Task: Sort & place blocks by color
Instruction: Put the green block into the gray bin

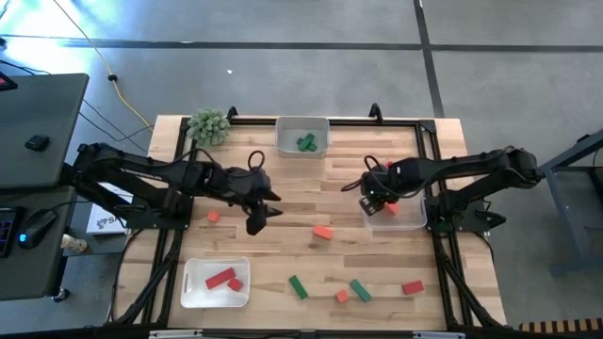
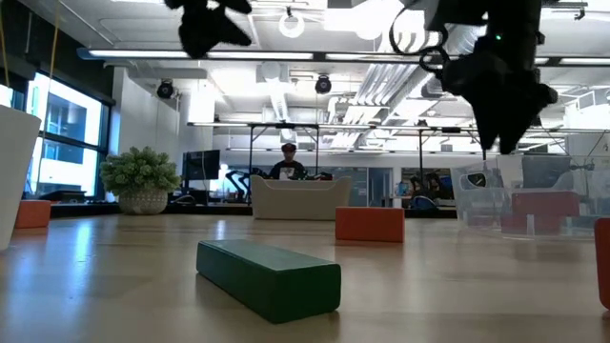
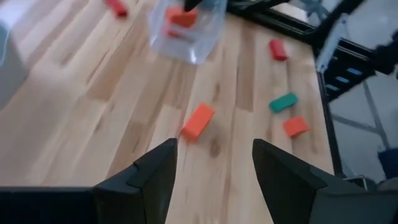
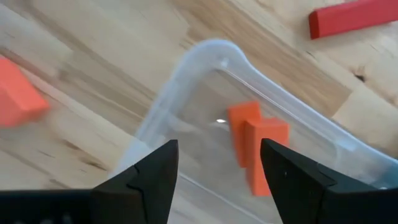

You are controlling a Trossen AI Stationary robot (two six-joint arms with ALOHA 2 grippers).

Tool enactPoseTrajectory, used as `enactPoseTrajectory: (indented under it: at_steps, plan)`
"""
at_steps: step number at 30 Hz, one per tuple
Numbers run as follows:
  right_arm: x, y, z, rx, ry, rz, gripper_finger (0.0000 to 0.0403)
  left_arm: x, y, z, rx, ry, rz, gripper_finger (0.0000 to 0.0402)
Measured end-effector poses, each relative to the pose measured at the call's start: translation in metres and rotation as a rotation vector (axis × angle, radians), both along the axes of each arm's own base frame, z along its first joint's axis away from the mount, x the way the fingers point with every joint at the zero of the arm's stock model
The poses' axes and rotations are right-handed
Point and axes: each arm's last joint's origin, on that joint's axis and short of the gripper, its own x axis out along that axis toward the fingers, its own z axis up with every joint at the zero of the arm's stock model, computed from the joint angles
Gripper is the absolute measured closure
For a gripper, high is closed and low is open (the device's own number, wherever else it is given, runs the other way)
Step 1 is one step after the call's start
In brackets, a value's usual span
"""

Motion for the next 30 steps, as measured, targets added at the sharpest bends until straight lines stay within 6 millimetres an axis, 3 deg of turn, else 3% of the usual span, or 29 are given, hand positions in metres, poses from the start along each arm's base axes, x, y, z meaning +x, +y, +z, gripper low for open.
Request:
enactPoseTrajectory:
  at_steps: [9, 14, 24, 30]
  plan:
    - [0.012, -0.002, 0.031, -0.036, -0.127, -0.114, 0.0187, 0.003, 0.0, 0.03, 0.193, -0.074, -0.141, 0.0202]
    - [0.015, -0.003, 0.043, -0.08, -0.173, -0.127, 0.0187, 0.004, -0.002, 0.036, 0.28, -0.089, -0.202, 0.0202]
    - [0.016, -0.004, 0.046, -0.096, -0.207, -0.262, 0.0187, 0.005, -0.013, 0.039, 0.444, -0.115, -0.345, 0.0202]
    - [0.016, -0.004, 0.046, -0.086, -0.215, -0.305, 0.0187, 0.007, -0.015, 0.037, 0.455, -0.111, -0.362, 0.0202]
